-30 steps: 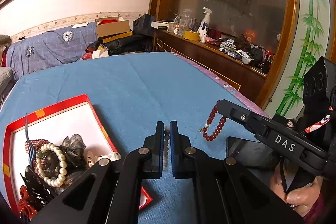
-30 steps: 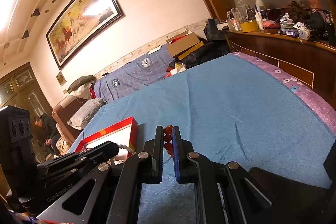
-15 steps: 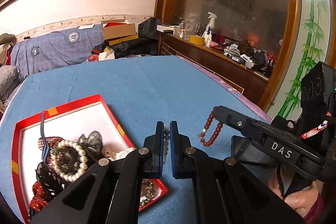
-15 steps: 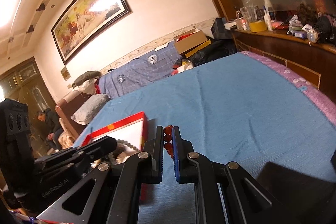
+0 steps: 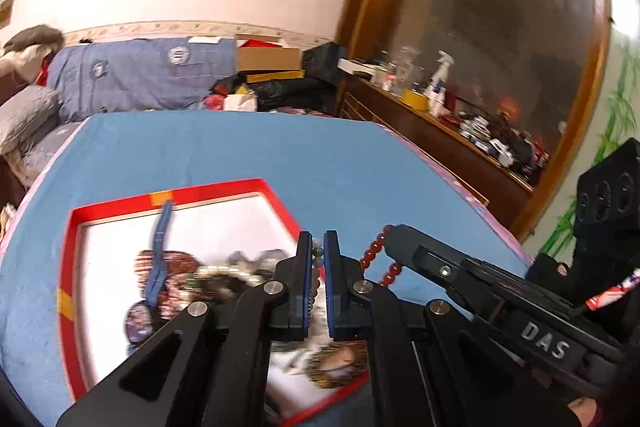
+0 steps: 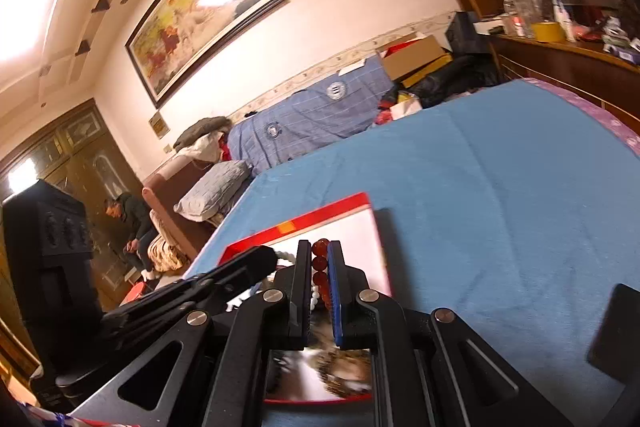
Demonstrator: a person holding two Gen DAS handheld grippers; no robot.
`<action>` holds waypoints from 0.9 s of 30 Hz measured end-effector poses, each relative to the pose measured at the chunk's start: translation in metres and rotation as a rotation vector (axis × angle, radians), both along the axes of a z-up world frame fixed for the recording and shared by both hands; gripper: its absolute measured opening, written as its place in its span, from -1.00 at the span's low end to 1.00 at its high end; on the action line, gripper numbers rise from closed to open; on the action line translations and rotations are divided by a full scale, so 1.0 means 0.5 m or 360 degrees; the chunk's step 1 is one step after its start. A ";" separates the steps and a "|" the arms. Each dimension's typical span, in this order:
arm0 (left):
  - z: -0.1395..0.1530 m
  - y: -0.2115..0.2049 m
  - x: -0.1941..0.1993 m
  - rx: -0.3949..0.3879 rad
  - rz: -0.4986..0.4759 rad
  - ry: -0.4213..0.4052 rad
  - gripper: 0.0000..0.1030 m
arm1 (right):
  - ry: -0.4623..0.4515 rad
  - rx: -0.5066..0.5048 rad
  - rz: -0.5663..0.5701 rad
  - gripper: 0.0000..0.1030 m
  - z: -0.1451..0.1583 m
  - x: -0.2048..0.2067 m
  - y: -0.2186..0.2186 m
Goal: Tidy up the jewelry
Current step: 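Carry the red bracelet and pearl necklace into the tray and release both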
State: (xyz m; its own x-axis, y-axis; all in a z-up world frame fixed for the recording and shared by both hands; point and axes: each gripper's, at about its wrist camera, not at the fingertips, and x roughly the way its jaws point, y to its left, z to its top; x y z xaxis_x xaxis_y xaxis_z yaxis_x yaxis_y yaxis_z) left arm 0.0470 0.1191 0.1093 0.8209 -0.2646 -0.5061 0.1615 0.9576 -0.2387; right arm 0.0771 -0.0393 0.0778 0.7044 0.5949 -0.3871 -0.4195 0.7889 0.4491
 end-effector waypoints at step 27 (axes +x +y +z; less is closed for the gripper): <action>-0.085 0.136 0.062 -0.0002 0.0257 0.0231 -0.91 | 0.0196 -0.0220 0.0059 -0.83 -0.088 0.074 0.147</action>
